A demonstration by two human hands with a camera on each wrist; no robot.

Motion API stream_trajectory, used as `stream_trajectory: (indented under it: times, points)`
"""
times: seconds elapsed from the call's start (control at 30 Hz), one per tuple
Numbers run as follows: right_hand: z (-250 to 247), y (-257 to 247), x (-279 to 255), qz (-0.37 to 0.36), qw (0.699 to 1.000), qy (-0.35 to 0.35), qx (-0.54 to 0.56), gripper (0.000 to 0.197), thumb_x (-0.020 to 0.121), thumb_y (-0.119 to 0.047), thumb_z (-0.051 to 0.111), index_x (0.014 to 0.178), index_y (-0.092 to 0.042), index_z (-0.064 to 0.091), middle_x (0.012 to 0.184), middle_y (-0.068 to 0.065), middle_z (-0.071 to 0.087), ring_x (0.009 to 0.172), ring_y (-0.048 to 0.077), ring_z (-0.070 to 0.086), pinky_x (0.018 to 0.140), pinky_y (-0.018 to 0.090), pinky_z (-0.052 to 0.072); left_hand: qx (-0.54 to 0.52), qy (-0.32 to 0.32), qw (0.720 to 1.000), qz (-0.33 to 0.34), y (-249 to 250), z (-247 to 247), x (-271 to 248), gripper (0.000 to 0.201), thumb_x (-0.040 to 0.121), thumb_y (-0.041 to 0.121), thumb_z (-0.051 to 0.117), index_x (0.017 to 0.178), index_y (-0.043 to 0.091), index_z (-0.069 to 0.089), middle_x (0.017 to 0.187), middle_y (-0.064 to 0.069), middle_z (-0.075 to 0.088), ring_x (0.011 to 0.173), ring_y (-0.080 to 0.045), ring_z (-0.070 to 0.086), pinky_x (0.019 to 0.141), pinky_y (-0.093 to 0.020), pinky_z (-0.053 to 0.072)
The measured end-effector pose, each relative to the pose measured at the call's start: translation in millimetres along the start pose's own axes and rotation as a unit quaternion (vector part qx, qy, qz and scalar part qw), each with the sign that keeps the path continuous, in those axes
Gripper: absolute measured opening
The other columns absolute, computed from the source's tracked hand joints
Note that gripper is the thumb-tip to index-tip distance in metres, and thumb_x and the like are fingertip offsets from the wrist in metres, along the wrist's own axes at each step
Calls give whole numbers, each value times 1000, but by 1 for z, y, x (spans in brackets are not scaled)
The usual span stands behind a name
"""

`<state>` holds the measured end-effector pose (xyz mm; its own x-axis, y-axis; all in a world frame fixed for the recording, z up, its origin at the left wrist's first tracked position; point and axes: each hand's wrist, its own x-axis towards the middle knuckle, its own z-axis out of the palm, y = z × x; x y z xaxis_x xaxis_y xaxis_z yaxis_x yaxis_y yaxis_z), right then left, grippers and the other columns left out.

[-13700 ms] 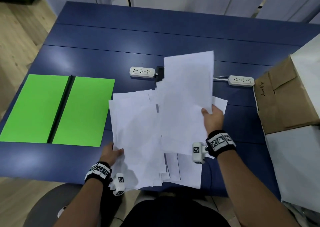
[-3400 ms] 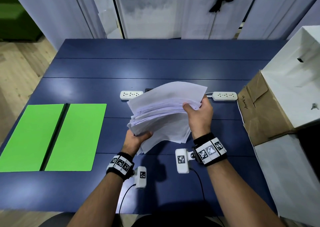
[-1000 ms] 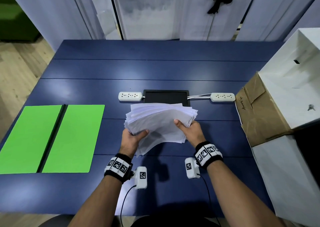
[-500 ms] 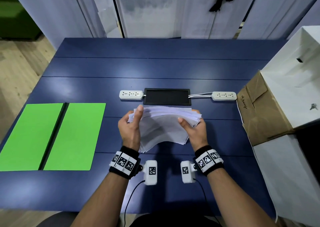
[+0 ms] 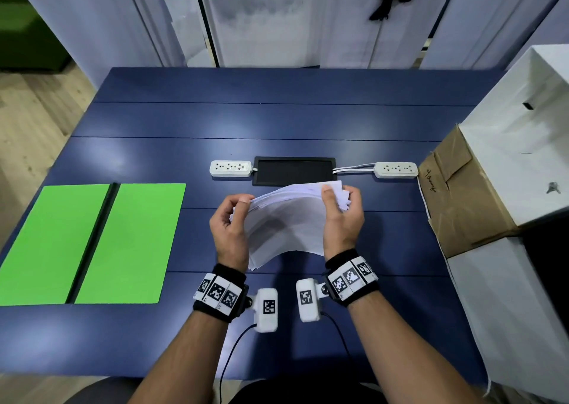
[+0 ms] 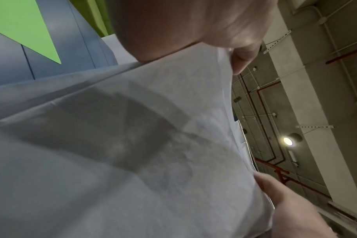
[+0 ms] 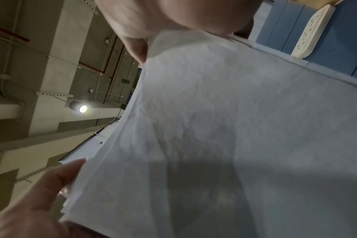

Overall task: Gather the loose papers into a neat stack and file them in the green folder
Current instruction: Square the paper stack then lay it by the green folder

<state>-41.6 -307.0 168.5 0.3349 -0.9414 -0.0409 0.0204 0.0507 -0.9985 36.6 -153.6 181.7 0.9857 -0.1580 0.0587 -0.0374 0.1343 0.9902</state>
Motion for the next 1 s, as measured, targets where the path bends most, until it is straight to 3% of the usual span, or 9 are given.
stream_trajectory:
  times: [0.1,0.23,0.37,0.53,0.6,0.7,0.8,0.93,1.0]
  points:
    - [-1,0,5,-1,1000,9,-1,23,84,-34,64,94,-13,61,75,-14,58,66,0,51,68,21,43,-28,21,999,-18,-4,-2,4,21,98,13,55,83,9,70,76,6,64,76,-12,57,75,-24,45]
    - [0,-5,1,-7,1000,-5,-16,33,85,-44,73,92,-15,60,82,-13,60,75,-2,54,70,11,42,-17,9,1000,-16,-2,-1,6,26,100,7,49,84,8,70,77,8,67,77,-12,60,76,-23,48]
    - [5,-8,-1,6,1000,6,-24,24,84,-31,74,93,-13,61,87,-6,67,75,-7,56,70,10,41,-2,-13,1000,-14,-1,1,3,27,102,8,48,83,9,69,74,11,66,75,-10,58,74,-23,47]
    - [5,-7,5,-13,1000,14,-14,5,92,-14,62,93,-9,62,73,-26,64,70,-10,55,68,7,40,0,-29,999,-16,-7,-5,4,24,101,18,53,87,4,67,81,1,59,79,-15,52,76,-29,43]
    - [3,-8,4,-18,1000,-16,-12,13,94,-27,61,97,-15,61,78,-29,64,75,-11,55,72,10,41,1,-35,999,-26,-9,-9,5,21,100,20,54,90,5,66,83,0,57,80,-14,51,77,-30,42]
    - [-5,-6,3,-37,992,-114,-37,42,80,-47,73,111,-23,56,99,-23,63,94,-5,58,82,10,44,-19,-48,998,-27,-7,-10,7,25,103,11,47,88,11,67,82,4,64,81,-13,56,78,-30,45]
    - [-10,-1,5,-65,981,-153,-102,42,78,-22,83,109,-29,57,104,-16,64,93,0,62,83,14,47,3,-55,998,-34,-3,-12,9,26,102,12,47,87,11,68,82,6,66,80,-12,57,79,-31,45]
    - [-12,4,11,-59,984,-144,-85,27,84,-9,76,86,-31,61,85,-5,70,80,10,63,78,24,52,175,-94,980,3,19,-21,16,30,87,43,69,92,14,70,87,6,71,79,-7,61,78,-31,47]
    - [-14,4,12,-55,982,-165,-71,24,85,-8,75,86,-28,62,86,-3,70,81,11,62,80,23,53,386,-147,908,72,39,-18,25,42,74,58,75,98,24,69,94,10,74,85,-8,66,77,-30,52]
